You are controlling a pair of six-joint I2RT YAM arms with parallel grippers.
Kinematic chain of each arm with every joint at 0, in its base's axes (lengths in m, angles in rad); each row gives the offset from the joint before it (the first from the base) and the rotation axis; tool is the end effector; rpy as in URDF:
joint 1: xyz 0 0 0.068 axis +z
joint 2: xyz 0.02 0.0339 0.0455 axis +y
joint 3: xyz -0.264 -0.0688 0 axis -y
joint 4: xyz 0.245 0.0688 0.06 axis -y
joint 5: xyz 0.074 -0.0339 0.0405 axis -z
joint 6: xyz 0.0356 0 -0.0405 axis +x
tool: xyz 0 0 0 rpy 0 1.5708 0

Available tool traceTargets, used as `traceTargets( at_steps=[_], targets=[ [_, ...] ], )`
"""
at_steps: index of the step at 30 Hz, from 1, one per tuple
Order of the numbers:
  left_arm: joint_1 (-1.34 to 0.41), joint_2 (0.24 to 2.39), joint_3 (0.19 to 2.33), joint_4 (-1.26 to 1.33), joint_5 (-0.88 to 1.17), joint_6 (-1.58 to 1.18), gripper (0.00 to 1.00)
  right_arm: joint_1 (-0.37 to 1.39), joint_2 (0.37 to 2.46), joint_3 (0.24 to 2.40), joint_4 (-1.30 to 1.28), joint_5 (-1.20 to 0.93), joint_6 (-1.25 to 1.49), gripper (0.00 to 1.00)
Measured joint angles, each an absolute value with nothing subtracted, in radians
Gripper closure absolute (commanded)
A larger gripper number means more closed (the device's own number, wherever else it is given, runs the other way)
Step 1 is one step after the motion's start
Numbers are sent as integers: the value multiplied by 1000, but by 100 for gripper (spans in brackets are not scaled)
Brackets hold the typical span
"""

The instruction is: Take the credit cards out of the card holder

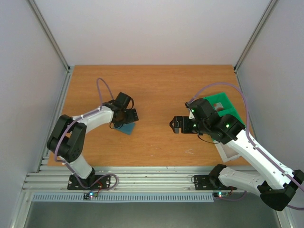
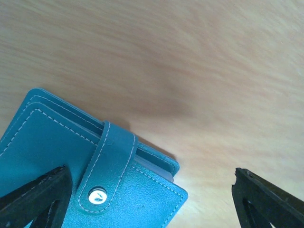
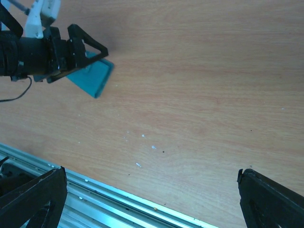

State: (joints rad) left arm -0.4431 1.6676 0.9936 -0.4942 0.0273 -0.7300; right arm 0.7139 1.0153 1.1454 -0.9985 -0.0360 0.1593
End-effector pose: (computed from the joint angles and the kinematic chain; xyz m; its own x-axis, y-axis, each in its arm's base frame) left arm 0.2863 -0.1369 0.1694 -0.9116 -0.3052 -0.2752 -0.2277 0.9326 -0.2800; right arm 0.1403 0.1232 0.3454 -0.6762 -0.3761 -0.6335 -0.5719 0.8100 0.1296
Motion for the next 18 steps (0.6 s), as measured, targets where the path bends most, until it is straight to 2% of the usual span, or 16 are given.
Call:
traceTargets(
  at_steps=[4, 8, 18],
  targets=[
    [-482, 1636, 976, -472, 128, -735, 10, 714, 1013, 1145, -1004, -35, 160, 2],
    [-481, 1531, 927, -480, 140, -758, 13, 714, 1006, 1145, -1007, -36, 160, 2],
    [-369, 1333, 711, -451, 122, -899, 33, 713, 979, 1143, -1014, -37, 155, 2]
  ],
)
